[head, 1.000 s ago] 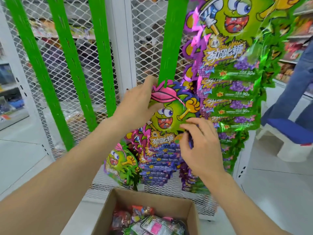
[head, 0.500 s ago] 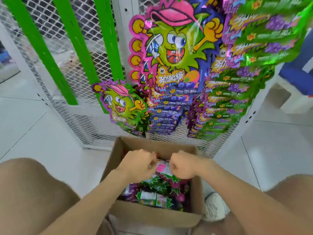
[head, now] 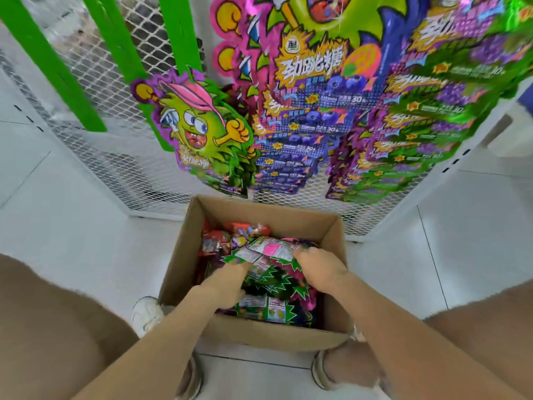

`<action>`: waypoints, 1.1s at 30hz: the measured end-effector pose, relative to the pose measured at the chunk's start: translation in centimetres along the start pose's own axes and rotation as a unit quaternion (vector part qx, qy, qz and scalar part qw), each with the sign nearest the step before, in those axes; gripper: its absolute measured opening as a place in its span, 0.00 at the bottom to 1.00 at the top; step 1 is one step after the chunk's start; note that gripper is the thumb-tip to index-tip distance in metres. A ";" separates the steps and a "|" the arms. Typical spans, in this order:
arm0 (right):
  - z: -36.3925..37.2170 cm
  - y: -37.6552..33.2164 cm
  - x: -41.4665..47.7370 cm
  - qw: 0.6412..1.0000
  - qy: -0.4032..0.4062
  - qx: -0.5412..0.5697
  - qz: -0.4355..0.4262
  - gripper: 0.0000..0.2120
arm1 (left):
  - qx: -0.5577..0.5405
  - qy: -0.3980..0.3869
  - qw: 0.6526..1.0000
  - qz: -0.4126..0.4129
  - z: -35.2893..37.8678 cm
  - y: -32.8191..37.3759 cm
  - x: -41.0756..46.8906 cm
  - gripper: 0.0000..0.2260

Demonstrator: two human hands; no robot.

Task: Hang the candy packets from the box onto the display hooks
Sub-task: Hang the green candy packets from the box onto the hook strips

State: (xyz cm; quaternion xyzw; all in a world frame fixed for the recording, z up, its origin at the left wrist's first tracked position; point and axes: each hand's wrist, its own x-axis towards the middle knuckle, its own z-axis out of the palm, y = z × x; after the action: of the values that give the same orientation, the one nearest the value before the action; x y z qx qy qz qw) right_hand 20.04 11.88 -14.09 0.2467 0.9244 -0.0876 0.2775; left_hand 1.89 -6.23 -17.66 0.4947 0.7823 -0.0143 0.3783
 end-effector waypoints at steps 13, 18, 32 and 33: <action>-4.7 -1.9 -1.3 0.974 0.080 0.166 -0.133 0.10 | -0.006 0.162 0.984 0.070 -3.3 2.7 -3.1 0.37; -13.1 -1.3 -5.2 0.920 0.152 0.307 -0.192 0.03 | -0.249 0.144 0.939 0.190 -8.7 5.0 -6.2 0.11; -21.2 1.2 -12.9 0.851 0.318 0.396 -0.136 0.12 | -0.566 0.185 0.789 0.152 -13.9 8.6 -12.6 0.16; -21.5 1.0 -13.4 0.850 0.330 0.385 -0.140 0.16 | -0.573 0.203 0.780 0.150 -14.3 8.9 -13.0 0.16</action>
State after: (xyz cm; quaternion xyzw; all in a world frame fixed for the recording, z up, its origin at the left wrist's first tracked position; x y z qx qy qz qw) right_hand 20.13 13.73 11.20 0.2162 0.8784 -0.3881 -0.1761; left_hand 3.55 -6.00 3.55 0.2895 0.6206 0.5942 0.4219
